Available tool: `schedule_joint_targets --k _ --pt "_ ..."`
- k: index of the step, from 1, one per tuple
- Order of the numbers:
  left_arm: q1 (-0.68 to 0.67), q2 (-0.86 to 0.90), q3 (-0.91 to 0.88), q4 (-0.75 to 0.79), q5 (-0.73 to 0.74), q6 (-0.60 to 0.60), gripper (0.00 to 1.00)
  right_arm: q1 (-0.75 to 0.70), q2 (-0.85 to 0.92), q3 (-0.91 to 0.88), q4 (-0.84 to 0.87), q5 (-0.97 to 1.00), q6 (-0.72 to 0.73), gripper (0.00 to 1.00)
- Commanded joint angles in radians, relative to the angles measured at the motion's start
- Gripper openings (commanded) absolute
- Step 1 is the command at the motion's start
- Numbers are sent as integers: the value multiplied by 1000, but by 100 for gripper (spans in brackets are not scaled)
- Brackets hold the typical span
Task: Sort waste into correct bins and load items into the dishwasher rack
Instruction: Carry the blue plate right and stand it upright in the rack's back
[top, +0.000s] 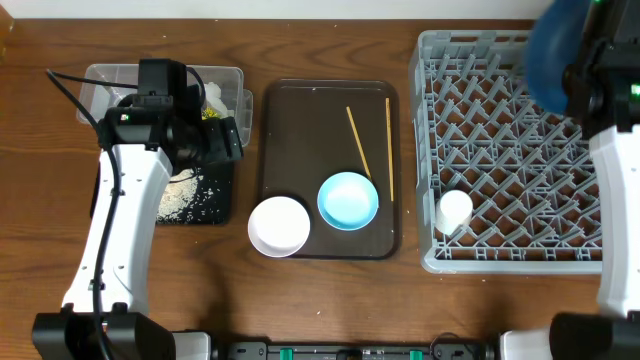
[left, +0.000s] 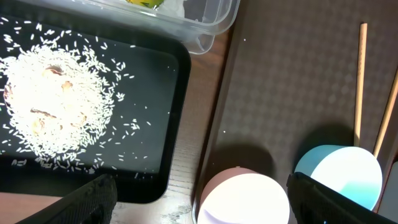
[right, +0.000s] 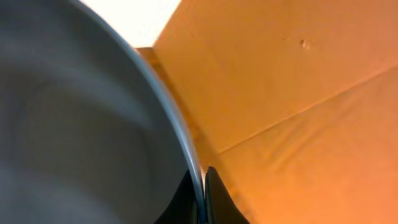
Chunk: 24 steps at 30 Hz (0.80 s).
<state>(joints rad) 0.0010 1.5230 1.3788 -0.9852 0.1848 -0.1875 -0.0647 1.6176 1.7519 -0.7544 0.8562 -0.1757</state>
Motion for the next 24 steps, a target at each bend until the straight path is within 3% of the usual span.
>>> schedule_joint_targets --k 1,5,11,24 --pt "3 -8 19 -1 6 -5 90 -42 52 0 58 61 -284 1" --pt "3 -8 19 -1 6 -5 90 -69 138 0 161 109 -476 1" --pt "3 -8 19 -1 6 -5 90 -96 252 0 297 172 -629 1" --pt "3 -8 19 -1 6 -5 90 -87 394 0 338 176 -678 1"
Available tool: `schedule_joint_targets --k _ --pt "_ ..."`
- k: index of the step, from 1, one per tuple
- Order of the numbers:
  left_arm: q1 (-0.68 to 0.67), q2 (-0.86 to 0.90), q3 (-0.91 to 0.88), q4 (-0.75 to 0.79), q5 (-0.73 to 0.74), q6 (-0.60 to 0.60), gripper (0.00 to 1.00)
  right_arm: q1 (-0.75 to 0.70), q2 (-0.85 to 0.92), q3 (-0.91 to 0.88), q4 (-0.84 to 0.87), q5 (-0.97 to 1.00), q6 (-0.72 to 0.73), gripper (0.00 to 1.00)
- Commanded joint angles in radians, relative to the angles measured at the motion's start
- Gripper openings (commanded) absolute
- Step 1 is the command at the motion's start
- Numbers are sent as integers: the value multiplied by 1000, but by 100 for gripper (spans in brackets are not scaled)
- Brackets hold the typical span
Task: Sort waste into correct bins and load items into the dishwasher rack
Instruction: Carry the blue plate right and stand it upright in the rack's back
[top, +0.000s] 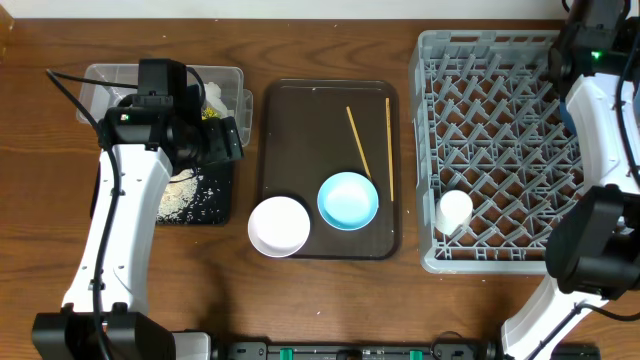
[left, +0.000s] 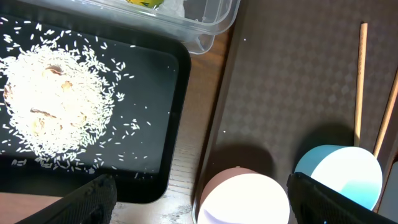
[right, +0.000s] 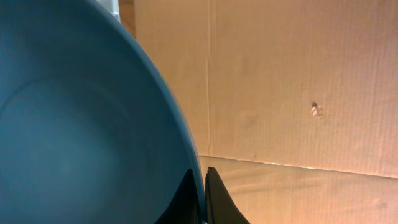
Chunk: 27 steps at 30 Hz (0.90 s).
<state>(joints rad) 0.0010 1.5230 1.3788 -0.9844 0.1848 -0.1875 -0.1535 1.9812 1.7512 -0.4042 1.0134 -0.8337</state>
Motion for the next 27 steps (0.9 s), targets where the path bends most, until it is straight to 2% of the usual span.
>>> schedule_joint_targets --k 1,5,10,11,15,18,23,27 --pt "3 -8 19 -2 6 -5 90 5 33 1 -19 19 -19 1" --pt "3 -8 19 -2 6 -5 90 23 33 1 -26 21 -9 2" --pt "3 -8 19 -2 6 -5 90 61 33 1 -27 26 -9 12" --pt "3 -8 19 -2 6 -5 90 69 33 1 -27 26 -9 17" --pt "3 -8 19 -2 6 -5 90 101 33 1 -50 26 -9 46" --pt "3 -8 19 -2 6 -5 90 122 33 1 -51 26 3 63" --pt "3 -8 19 -2 6 -5 90 155 19 1 -52 -5 73 87" --pt "3 -8 19 -2 6 -5 90 174 -10 1 -53 -69 128 99"
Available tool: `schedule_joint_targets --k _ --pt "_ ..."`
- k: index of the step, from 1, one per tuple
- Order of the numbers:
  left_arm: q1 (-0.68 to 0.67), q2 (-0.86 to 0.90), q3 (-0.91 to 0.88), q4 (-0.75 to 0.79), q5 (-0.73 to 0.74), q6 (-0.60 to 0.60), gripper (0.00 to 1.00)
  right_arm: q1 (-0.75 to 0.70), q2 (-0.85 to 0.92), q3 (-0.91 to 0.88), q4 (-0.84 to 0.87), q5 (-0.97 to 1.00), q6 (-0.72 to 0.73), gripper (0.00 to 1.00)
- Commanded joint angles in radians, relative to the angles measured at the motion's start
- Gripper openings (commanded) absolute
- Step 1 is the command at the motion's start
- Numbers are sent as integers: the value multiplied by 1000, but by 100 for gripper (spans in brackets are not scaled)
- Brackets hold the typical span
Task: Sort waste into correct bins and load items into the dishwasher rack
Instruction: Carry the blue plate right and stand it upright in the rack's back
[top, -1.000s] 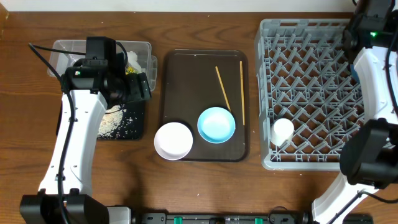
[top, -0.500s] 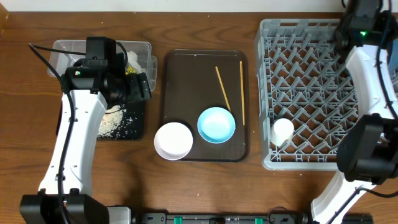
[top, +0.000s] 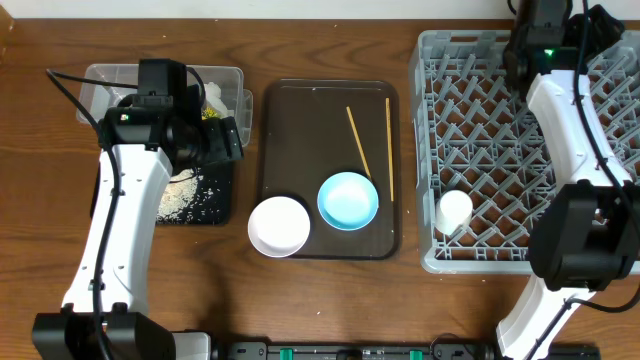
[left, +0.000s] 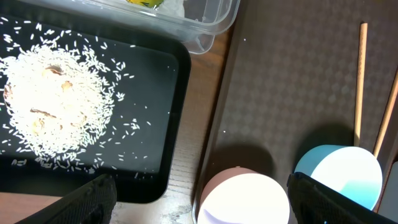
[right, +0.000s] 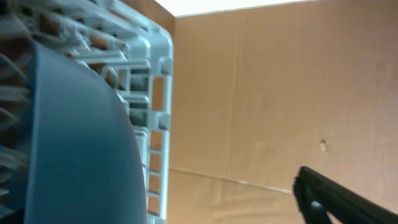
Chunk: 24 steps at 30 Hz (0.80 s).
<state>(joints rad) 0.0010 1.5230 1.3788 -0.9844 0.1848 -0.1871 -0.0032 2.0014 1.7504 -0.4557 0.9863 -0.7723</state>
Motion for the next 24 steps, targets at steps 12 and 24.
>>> schedule_joint_targets --k 12,24 --pt "3 -8 19 -2 6 -6 90 77 -177 2 -196 -328 242 99" --pt "3 -8 19 -2 6 -6 90 134 -227 2 -378 -1556 623 99"
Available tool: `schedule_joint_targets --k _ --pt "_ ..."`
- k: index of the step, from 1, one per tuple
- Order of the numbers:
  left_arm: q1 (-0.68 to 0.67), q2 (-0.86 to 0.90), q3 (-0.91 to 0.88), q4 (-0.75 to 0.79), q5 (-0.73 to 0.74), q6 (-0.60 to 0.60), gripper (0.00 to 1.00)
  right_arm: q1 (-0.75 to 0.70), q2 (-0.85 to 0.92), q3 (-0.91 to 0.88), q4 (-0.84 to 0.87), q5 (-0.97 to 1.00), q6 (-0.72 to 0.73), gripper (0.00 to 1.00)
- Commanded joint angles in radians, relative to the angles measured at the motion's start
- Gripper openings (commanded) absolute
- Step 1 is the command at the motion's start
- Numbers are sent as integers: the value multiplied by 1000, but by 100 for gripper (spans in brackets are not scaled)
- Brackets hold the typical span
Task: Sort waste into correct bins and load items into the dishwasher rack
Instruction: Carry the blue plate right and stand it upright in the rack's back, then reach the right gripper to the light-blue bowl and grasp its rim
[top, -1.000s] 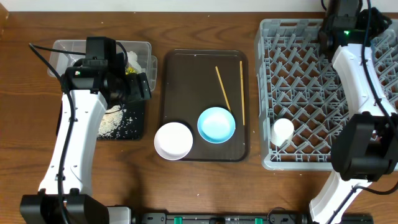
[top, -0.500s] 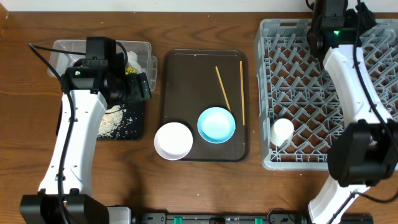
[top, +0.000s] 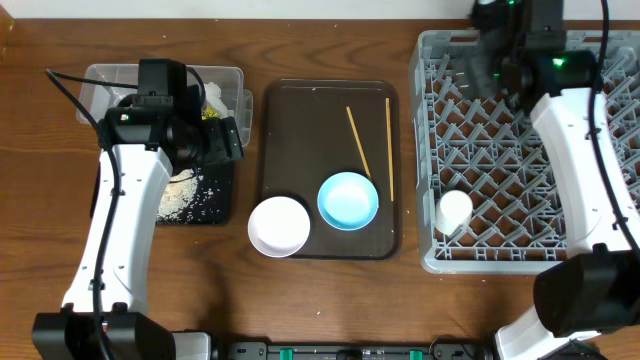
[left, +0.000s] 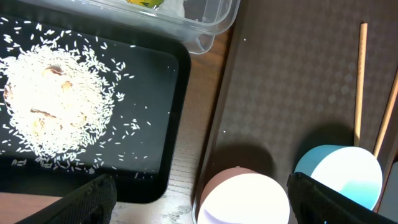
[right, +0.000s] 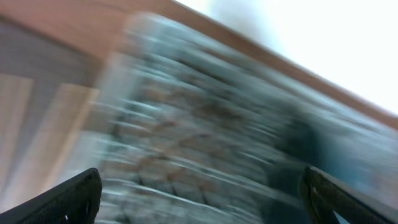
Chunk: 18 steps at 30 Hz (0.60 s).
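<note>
On the brown tray (top: 300, 130) lie two chopsticks (top: 360, 142), a light blue bowl (top: 348, 198) and a white bowl (top: 279, 226). The left wrist view shows the white bowl (left: 245, 199) and the blue bowl (left: 339, 171). My left gripper (top: 222, 140) hangs open over the black tray's right edge, holding nothing. My right gripper (top: 487, 65) is open and empty above the far left of the grey dishwasher rack (top: 520, 245). Its view is blurred; a dark blue shape (right: 323, 155) stands in the rack. A white cup (top: 455, 209) sits in the rack's near left.
A black tray (left: 93, 112) holds a heap of rice. Behind it stands a clear plastic bin (top: 225, 85) with scraps in it. Bare wooden table runs along the front edge.
My right gripper has moved left from the rack's far right side to above its far left part, empty. The left arm and the tray items are unchanged.
My right gripper held a dark blue plate high over the rack's far right. Then it held the plate at the rack's right side. Then the plate stood among the rack's tines with the gripper apart from it. Now the gripper is open further left.
</note>
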<state>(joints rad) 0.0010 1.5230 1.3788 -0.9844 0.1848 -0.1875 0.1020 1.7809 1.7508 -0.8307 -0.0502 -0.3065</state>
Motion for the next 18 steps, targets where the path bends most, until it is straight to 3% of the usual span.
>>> schedule_joint_targets --k 1,4,8,11,15,18 --pt "3 -8 19 -2 6 -5 90 35 0 0 -4 -591 177 96" --pt "3 -8 19 -2 6 -5 90 87 28 -1 -36 -617 225 90" --pt "3 -8 19 -2 6 -5 90 193 71 -1 -124 -383 306 87" --pt "3 -8 19 -2 6 -5 90 273 101 -1 -186 -247 340 77" --pt "3 -8 19 -2 6 -5 90 369 152 -5 -241 -143 343 54" --pt "3 -8 19 -2 6 -5 90 420 192 -22 -243 -59 399 46"
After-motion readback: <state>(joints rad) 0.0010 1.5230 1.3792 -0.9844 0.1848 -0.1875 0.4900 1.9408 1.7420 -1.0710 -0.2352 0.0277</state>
